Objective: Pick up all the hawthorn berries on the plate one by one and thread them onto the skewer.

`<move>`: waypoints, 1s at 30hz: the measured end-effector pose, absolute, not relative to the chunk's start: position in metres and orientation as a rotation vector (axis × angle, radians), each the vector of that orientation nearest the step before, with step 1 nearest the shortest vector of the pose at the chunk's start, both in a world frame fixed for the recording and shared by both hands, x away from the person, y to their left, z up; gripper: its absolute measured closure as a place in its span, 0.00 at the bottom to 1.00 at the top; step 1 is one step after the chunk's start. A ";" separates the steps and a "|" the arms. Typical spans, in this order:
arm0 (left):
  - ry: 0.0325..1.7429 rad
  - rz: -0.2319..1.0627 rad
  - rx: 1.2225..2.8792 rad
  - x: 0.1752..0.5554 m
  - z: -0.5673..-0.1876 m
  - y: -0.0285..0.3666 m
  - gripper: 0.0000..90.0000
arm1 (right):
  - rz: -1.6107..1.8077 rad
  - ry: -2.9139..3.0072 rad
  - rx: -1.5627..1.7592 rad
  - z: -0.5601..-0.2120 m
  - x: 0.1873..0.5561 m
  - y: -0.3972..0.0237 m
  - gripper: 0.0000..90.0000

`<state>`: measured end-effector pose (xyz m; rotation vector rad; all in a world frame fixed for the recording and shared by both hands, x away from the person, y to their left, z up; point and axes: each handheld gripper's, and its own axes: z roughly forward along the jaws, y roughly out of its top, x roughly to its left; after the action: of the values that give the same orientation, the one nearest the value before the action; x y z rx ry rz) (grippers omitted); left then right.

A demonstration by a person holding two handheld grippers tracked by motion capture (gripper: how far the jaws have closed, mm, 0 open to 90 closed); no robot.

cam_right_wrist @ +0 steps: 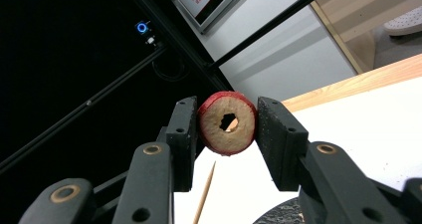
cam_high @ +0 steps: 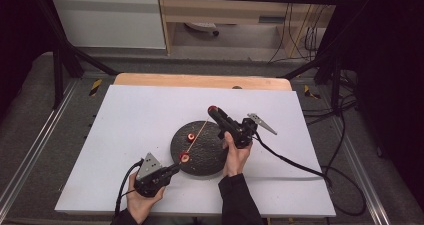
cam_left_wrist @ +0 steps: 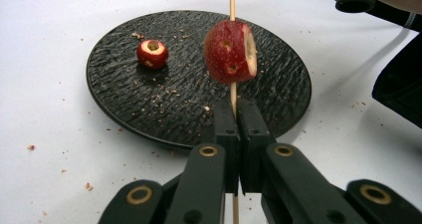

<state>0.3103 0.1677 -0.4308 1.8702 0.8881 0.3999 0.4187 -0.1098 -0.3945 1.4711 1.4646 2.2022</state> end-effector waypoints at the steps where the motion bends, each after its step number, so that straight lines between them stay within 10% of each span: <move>1: 0.888 0.398 1.871 0.310 -0.431 0.167 0.98 | 2.200 1.464 1.469 -0.395 0.419 -0.110 0.69; 30: 0.934 0.395 1.823 0.320 -0.424 0.148 0.98 | 2.215 1.479 1.470 -0.403 0.413 -0.103 0.69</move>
<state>0.3197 0.1476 -0.4243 1.8226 0.9344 0.3955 0.4127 -0.1034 -0.4034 1.4695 1.4788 2.2147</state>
